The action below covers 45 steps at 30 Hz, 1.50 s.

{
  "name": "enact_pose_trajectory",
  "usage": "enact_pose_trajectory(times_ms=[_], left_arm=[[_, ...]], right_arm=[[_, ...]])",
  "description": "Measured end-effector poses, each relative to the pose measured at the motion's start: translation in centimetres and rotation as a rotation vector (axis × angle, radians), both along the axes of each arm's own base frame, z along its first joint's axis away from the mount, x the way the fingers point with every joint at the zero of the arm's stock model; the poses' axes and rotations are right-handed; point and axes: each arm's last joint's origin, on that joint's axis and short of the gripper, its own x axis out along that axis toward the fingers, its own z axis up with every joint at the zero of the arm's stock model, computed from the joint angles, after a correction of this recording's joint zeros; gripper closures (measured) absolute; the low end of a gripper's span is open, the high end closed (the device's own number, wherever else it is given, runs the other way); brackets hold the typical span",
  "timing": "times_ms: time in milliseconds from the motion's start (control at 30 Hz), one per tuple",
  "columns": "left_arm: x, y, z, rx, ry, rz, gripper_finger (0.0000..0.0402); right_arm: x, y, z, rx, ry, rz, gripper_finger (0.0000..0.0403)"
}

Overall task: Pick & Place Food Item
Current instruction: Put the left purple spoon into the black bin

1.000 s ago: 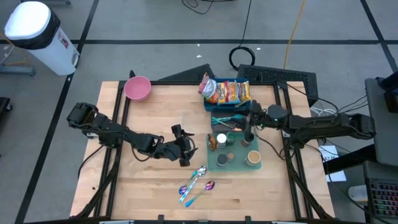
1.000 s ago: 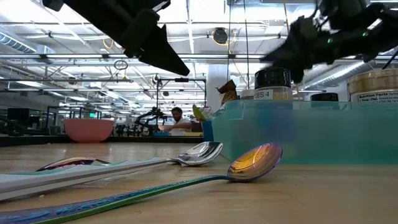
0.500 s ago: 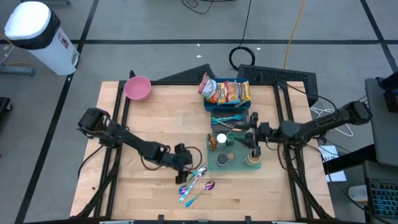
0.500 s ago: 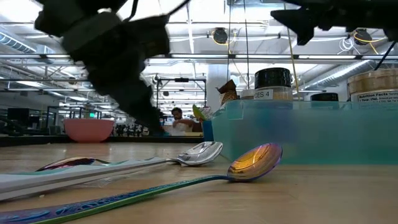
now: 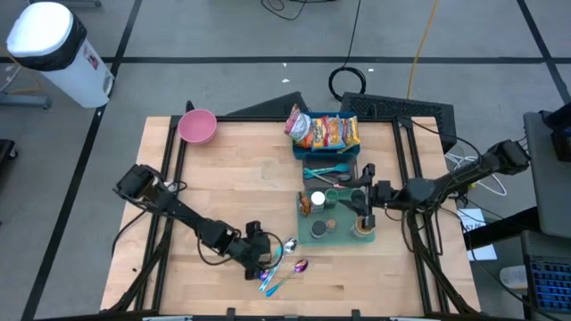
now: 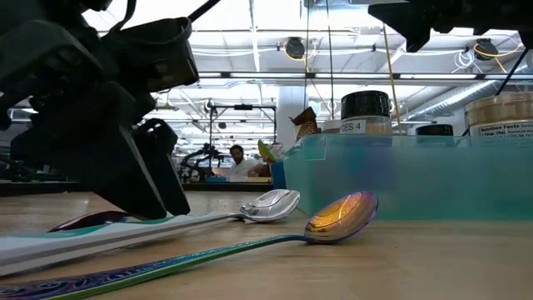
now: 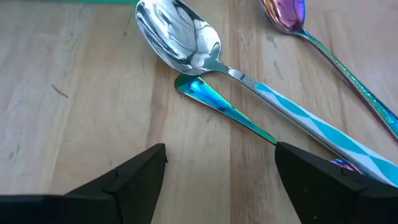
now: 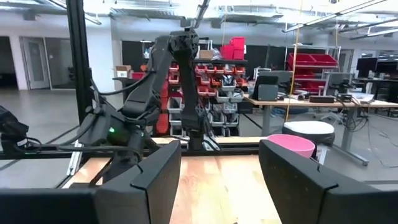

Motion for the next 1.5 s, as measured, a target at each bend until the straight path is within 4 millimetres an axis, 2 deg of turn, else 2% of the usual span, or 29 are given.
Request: enact_pose_trajectory(times_ms=[200,367,500,667,767,900,1000,1067,1133,1300,1500], left_arm=[[0.5,0.2,0.5,-0.040,-0.038,0.004,0.0094],[0.9,-0.7,1.2,0.062,-0.171,-0.236,0.0094],[1.4,-1.1,1.9,0.155,-0.278,-0.362,0.0094],[2.4,-1.1,2.4,0.141,-0.416,-0.525,0.0094],[3.2,-0.9,1.5,0.115,-0.453,-0.569,0.0094],[3.7,-0.4,-1.2,0.054,-0.394,-0.602,0.0094],[4.3,-0.7,-1.5,0.012,-0.464,-0.654,0.0099],[4.6,-1.1,-1.0,0.007,-0.493,-0.690,0.0112],[4.8,-1.1,-1.2,0.003,-0.422,-0.696,0.0131],[4.9,0.3,-2.1,-0.053,-0.207,-0.594,0.0191],[4.5,1.5,-1.9,0.003,-0.109,-0.546,0.0268]], right_arm=[[0.3,0.1,-0.3,-0.001,0.017,0.000,0.0195],[0.4,0.1,-0.4,-0.002,0.021,-0.001,0.0195],[0.4,0.1,-0.4,-0.002,0.020,-0.003,0.0195],[0.5,-0.2,-0.4,0.001,0.015,-0.017,0.0195],[0.6,-0.2,-0.4,0.001,0.019,-0.021,0.0195],[0.7,-0.3,-0.6,-0.003,0.027,-0.022,0.0195],[0.7,-0.3,-0.6,-0.005,0.026,-0.024,0.0195],[0.7,-0.3,-0.6,-0.004,0.028,-0.024,0.0195],[0.7,-0.3,-0.6,-0.003,0.030,-0.024,0.0195],[0.7,-0.3,-0.6,-0.003,0.030,-0.023,0.0195],[0.7,-0.3,-0.7,-0.004,0.031,-0.021,0.0195]])
